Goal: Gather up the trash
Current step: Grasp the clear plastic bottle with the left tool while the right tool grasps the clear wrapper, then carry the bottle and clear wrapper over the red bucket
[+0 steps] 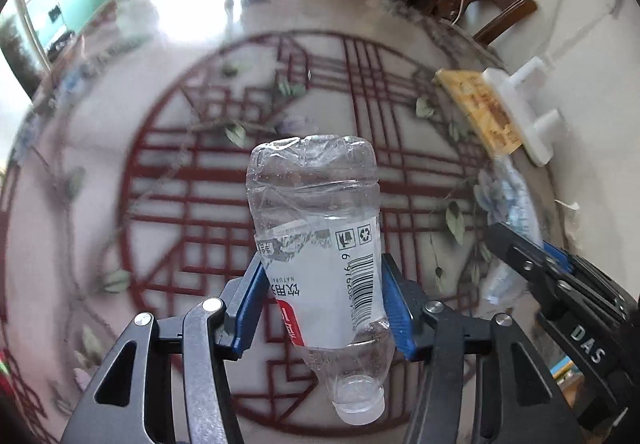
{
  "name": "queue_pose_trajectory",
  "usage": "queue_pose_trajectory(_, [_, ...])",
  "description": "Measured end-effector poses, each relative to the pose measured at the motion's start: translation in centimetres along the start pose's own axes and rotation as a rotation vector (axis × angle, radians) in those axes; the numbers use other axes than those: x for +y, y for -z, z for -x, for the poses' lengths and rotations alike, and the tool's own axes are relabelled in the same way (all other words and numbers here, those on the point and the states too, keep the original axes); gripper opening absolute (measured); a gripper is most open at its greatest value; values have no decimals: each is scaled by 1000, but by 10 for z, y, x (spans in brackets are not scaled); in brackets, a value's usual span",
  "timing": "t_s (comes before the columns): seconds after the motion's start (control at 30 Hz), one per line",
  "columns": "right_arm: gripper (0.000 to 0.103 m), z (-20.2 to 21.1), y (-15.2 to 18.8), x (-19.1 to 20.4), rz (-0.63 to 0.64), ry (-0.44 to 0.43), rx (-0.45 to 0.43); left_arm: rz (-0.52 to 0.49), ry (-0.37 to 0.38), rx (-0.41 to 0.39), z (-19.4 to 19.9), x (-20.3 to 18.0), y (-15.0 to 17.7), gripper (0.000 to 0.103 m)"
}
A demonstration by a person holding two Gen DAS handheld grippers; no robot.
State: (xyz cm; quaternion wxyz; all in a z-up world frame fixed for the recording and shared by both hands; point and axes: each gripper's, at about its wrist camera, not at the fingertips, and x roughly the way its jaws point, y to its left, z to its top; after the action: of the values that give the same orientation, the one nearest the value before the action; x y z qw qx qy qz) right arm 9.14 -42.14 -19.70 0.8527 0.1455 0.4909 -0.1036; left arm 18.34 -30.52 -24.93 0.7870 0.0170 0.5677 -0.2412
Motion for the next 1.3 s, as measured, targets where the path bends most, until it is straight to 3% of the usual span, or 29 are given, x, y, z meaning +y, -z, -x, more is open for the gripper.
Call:
queue_pose_trajectory(0.27, [30,30,6,58,108,-39,-50,-31,-80,-158,85,35,23,53])
queue_pose_trajectory(0.6, [30,68,29,124,228,-84,-103,75,-121,-309,169,98,69,53])
queue_pose_trajectory(0.9, [30,86,48,169,293,-108,-134,164,-147,-353,204,158,101,53])
queue_pose_trajectory(1.3, [30,99,73,245,396,-102,-166,185,-174,-387,237,212,126,53])
